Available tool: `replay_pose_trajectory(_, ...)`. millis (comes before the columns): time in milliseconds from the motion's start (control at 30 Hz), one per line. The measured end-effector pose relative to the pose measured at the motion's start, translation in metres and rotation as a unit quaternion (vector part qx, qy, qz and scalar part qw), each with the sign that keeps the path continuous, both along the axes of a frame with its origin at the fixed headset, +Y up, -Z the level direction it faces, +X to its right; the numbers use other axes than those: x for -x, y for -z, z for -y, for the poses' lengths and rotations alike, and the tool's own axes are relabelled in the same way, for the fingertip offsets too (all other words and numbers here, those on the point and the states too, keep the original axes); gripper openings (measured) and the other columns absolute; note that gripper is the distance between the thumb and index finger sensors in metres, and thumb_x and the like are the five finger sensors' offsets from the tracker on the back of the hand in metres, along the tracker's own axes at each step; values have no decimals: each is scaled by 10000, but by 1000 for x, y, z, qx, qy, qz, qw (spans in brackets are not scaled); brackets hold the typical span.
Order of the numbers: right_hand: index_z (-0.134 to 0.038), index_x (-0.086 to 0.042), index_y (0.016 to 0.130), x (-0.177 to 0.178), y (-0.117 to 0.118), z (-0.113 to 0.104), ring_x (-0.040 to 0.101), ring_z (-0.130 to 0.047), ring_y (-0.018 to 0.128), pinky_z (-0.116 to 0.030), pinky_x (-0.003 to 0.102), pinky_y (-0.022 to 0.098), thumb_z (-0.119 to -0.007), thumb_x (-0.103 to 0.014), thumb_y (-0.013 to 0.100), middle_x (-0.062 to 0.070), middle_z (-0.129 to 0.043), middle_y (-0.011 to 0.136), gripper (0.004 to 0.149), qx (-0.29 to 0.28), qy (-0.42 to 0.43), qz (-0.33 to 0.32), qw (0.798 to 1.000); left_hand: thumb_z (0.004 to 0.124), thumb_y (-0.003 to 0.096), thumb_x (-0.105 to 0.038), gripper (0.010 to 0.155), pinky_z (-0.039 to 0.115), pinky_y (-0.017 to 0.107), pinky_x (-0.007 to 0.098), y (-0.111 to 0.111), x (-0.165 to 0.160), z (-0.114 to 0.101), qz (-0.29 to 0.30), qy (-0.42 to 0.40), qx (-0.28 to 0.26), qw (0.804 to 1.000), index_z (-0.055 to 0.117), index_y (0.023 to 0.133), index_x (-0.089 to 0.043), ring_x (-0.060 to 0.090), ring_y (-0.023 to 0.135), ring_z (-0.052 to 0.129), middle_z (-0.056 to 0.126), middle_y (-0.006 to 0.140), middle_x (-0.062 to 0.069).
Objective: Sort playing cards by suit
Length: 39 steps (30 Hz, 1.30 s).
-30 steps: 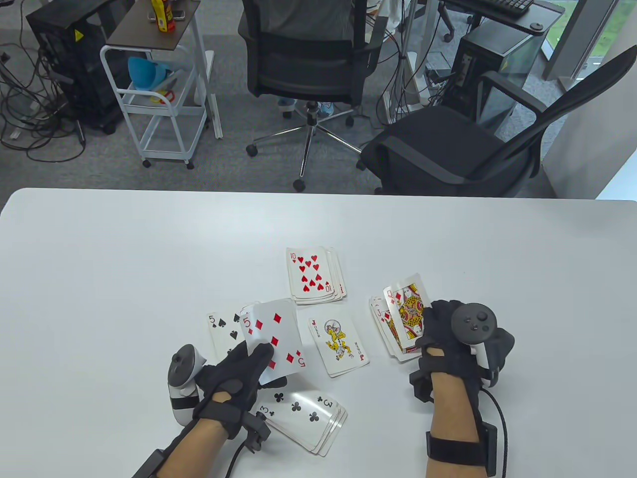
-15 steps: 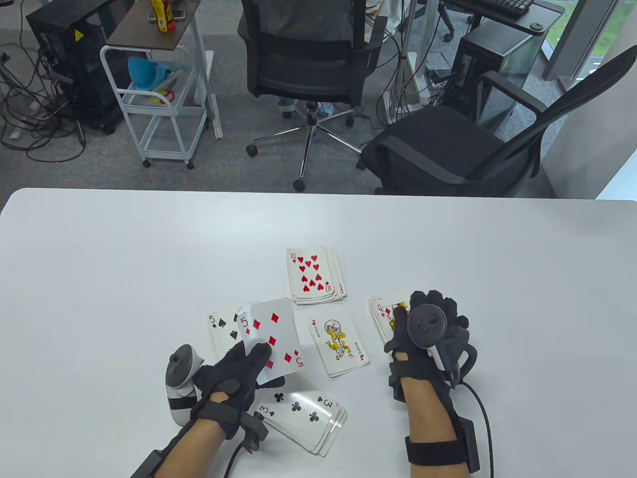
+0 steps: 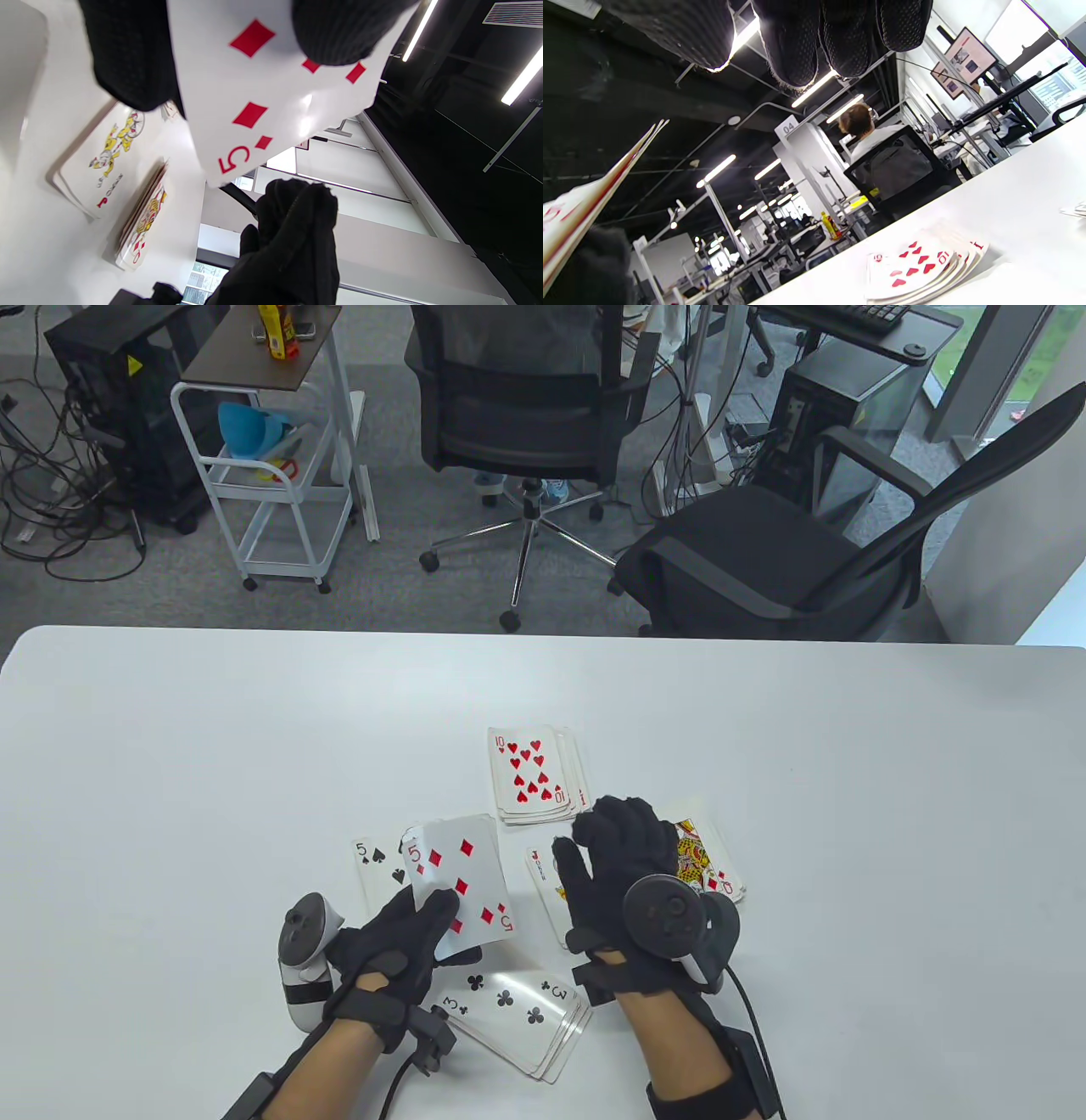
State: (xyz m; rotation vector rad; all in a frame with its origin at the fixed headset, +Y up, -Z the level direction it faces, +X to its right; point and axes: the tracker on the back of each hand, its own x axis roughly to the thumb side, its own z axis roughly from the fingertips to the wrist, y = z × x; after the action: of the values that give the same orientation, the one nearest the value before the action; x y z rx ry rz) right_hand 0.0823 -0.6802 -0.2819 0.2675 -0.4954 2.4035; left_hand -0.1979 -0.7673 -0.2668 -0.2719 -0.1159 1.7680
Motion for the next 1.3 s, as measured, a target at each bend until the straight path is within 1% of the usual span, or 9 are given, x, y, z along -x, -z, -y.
replay_pose_trajectory(133, -719, -129, 938, 11, -3, 2, 515, -481, 1011, -332, 746, 672, -736, -487, 561, 203, -610, 1063, 520, 7, 11, -27, 1000, 804, 532, -442, 473, 944, 466, 383, 0, 1, 1, -4, 7, -2, 1000, 760, 954, -232, 259, 737, 1015, 937, 887, -4)
replay_pose_trajectory(367, -728, -127, 928, 25, -6, 7, 513, -492, 1009, -342, 745, 672, -734, -494, 560, 203, -619, 1058, 520, 19, 4, -61, 998, 812, 530, -442, 473, 946, 464, 381, 0, 1, 1, -7, 14, 0, 1000, 765, 950, -231, 255, 732, 1019, 943, 881, -7)
replay_pose_trajectory(867, -711, -118, 927, 46, -7, 18, 520, -489, 1009, -339, 748, 672, -766, -527, 550, 209, -599, 1068, 559, 70, -34, -101, 992, 827, 527, -439, 468, 951, 458, 378, 0, 3, 1, -11, 20, -3, 1000, 773, 945, -237, 253, 725, 1026, 951, 875, -13)
replay_pose_trajectory(1000, -714, -116, 899, 50, -8, 19, 521, -494, 1008, -341, 749, 672, -801, -534, 537, 209, -600, 1066, 559, 78, -40, -110, 990, 833, 526, -439, 466, 952, 457, 378, 0, 2, 0, -9, 21, -5, 1000, 776, 943, -238, 249, 725, 1027, 955, 872, -13)
replay_pose_trajectory(1133, -726, -119, 823, 54, -10, 19, 512, -519, 1006, -353, 748, 677, -841, -527, 516, 200, -613, 1054, 523, 73, -49, -117, 989, 835, 525, -442, 467, 956, 451, 377, -1, 2, 0, -7, 16, -6, 1000, 778, 941, -239, 247, 720, 1031, 956, 871, -14)
replay_pose_trajectory(1300, -763, -105, 761, 55, -12, 18, 494, -599, 980, -389, 739, 681, -853, -455, 513, 194, -682, 1010, 439, 56, -25, -111, 992, 816, 531, -462, 474, 950, 456, 379, -1, 2, 1, -4, 11, -6, 1000, 769, 947, -239, 252, 725, 1025, 946, 879, -10)
